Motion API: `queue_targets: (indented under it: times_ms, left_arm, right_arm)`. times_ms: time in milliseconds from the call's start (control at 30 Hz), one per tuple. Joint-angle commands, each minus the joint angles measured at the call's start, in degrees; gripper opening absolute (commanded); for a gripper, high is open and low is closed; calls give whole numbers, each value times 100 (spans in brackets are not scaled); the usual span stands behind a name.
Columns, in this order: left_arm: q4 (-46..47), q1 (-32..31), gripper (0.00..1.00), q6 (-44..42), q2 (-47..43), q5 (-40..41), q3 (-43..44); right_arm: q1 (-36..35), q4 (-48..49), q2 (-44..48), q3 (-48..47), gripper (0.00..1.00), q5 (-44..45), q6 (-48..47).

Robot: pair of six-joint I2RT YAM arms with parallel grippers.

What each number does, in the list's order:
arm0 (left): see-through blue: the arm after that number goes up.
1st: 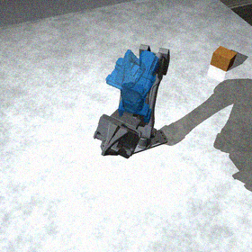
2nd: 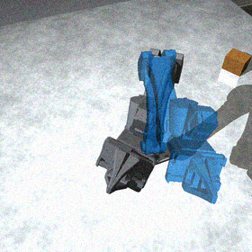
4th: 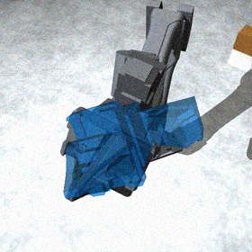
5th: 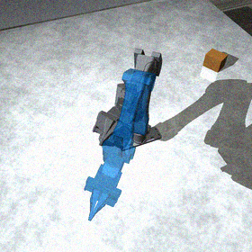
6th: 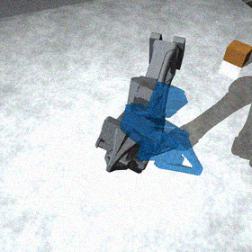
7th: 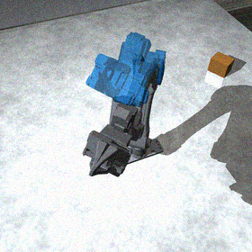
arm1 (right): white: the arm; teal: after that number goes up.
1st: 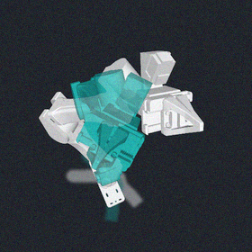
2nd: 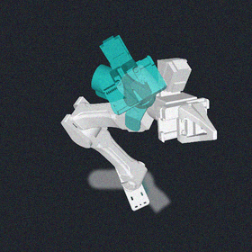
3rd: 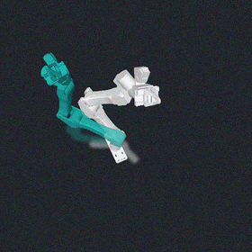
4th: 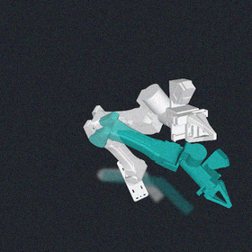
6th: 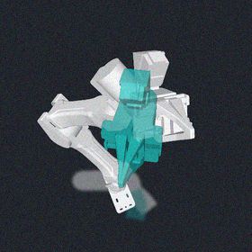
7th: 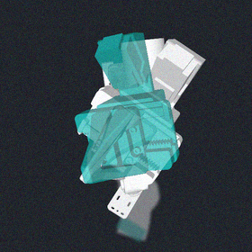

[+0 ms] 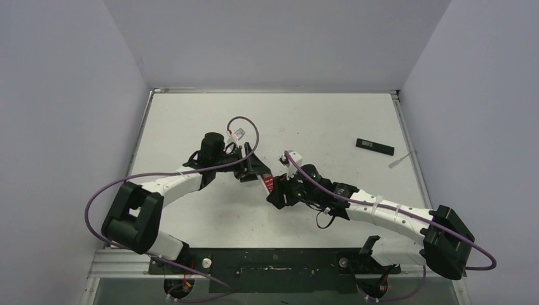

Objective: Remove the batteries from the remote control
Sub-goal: Pick up the remote control from the center of the board.

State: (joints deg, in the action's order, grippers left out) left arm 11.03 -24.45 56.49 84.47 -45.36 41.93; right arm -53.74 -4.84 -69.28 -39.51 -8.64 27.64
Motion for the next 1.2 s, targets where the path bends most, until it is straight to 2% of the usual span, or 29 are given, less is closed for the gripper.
queue_targets:
  times_ms: [0, 300, 433, 567, 633, 733, 767, 833, 867, 1000, 1100, 1167]
  left_arm:
    - [598, -53, 52, 121, -25, -182, 148]
    - [511, -51, 23, 52, -53, -201, 171]
    - [387, -56, 18, -45, -49, -197, 215]
    - [166, -75, 2, -242, -49, -184, 295]
    - [129, -78, 0, -297, -95, -175, 294]
    - [139, -78, 0, -339, -195, -140, 265]
    - [174, -80, 0, -345, -219, -155, 263]
    - [231, -78, 0, -353, -257, -223, 286]
    - [245, -74, 0, -364, -285, -231, 301]
    - [277, -61, 0, -429, -387, -288, 378]
    - [264, -48, 0, -531, -466, -387, 435]
    - [310, -27, 0, -606, -535, -516, 459]
  right_arm:
    - [-50, 229, -16, -252, 16, -6, -48]
    - [-59, 189, 34, -259, 16, 29, -67]
    - [-52, 192, 20, -290, 16, -42, -99]
    - [-65, 165, 36, -301, 16, -45, -93]
    - [-61, 147, 66, -303, 18, -36, -77]
    - [-57, 158, 134, -304, 34, -6, 10]
    - [-50, 172, 152, -304, 42, -6, 50]
    - [-47, 209, 170, -295, 69, -6, 145]
    - [-37, 238, 195, -290, 76, -17, 173]
    - [105, 424, 321, -209, 91, -197, 365]
    - [517, 791, 529, -15, 96, -646, 657]
    - [1036, 1241, 748, 254, 98, -1287, 991]
